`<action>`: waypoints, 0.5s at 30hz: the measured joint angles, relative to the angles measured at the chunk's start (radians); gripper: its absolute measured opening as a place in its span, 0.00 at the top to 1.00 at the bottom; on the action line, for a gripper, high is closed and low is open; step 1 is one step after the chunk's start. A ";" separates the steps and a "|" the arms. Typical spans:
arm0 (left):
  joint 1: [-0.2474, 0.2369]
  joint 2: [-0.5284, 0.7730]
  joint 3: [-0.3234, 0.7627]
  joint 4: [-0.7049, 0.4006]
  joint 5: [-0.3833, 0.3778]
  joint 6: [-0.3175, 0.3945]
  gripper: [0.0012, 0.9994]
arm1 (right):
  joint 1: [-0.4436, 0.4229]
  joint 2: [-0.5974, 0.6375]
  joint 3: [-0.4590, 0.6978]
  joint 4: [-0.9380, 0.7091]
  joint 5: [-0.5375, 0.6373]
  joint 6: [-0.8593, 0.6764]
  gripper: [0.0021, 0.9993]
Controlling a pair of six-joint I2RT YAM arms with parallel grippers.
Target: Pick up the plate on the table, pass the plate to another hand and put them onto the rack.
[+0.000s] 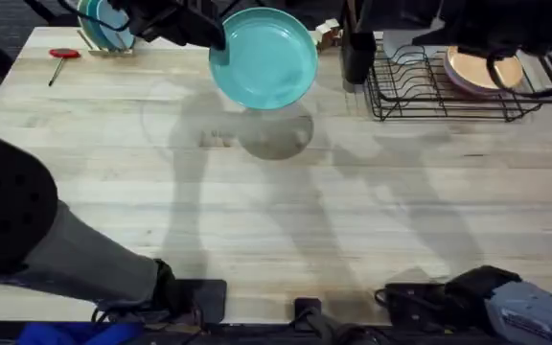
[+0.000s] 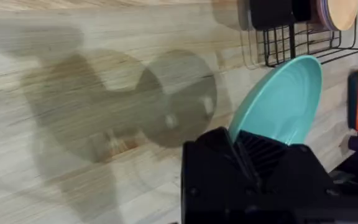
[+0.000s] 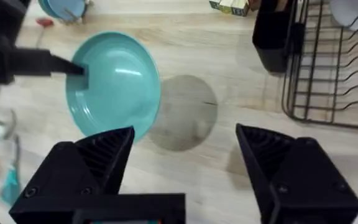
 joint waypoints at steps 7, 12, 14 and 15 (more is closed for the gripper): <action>0.000 0.000 0.000 0.000 0.000 0.000 0.96 | 0.008 0.053 0.001 0.037 -0.040 0.119 0.01; 0.000 0.000 0.000 0.000 0.002 0.000 0.96 | 0.017 0.123 0.001 0.049 -0.065 0.141 0.01; 0.000 0.000 0.000 0.000 0.002 0.000 0.96 | 0.022 0.146 0.001 0.049 -0.071 0.146 0.01; 0.000 0.000 0.000 0.000 0.002 0.000 0.96 | 0.040 0.168 0.001 0.052 -0.072 0.151 0.01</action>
